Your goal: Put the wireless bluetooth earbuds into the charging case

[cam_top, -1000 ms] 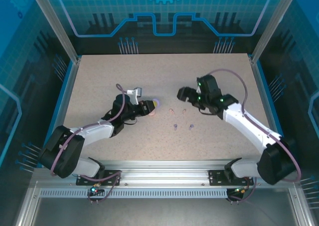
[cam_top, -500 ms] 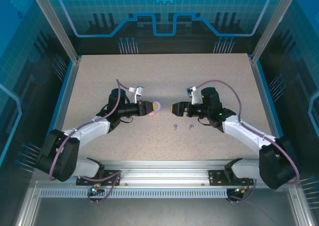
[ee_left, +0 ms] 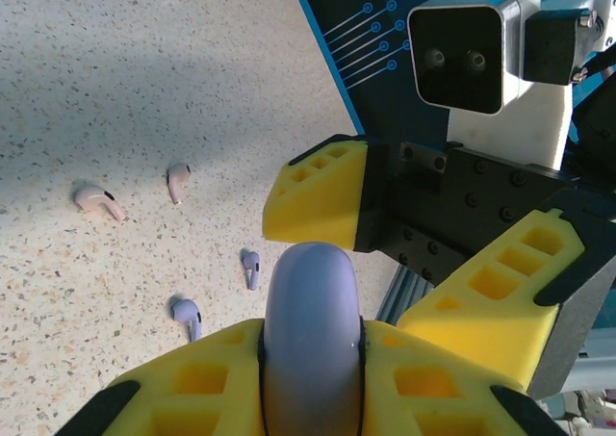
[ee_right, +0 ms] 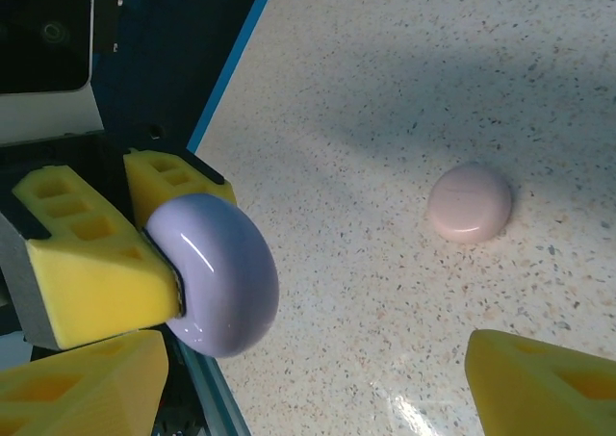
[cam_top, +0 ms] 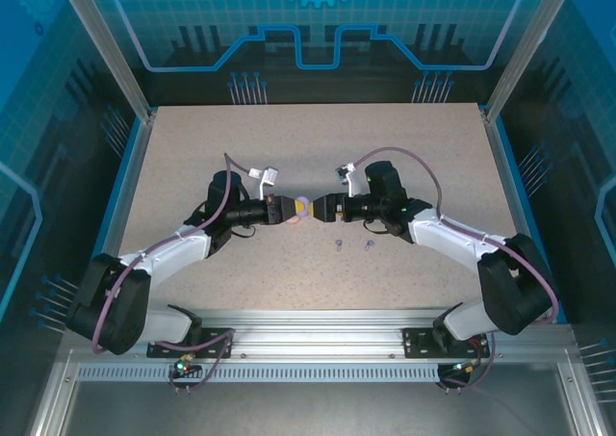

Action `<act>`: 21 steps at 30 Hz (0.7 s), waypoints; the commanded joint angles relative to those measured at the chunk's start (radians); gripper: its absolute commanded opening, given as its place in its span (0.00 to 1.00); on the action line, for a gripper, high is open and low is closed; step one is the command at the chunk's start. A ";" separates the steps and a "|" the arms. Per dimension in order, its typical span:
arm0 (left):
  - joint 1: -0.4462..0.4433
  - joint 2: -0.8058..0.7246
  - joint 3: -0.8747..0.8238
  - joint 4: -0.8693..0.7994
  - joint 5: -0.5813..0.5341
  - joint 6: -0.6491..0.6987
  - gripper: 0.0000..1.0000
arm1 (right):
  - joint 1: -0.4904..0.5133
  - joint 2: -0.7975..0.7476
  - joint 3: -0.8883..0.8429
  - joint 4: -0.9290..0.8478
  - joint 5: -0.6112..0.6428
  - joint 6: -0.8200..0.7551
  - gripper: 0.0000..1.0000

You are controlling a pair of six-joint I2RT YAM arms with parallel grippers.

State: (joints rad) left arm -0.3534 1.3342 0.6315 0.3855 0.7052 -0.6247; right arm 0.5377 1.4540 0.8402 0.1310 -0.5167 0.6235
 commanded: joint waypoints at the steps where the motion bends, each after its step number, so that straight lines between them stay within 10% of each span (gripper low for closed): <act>1: 0.004 -0.022 0.014 -0.005 0.033 0.026 0.08 | 0.019 0.022 0.033 0.013 -0.004 0.000 0.81; 21: 0.003 -0.066 0.001 -0.005 0.059 0.020 0.04 | -0.069 0.083 0.045 -0.036 0.077 0.043 0.73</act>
State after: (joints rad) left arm -0.3489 1.2945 0.6315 0.3710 0.7387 -0.6250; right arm 0.4759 1.5867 0.8753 0.1074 -0.4271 0.6559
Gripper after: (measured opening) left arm 0.229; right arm 0.732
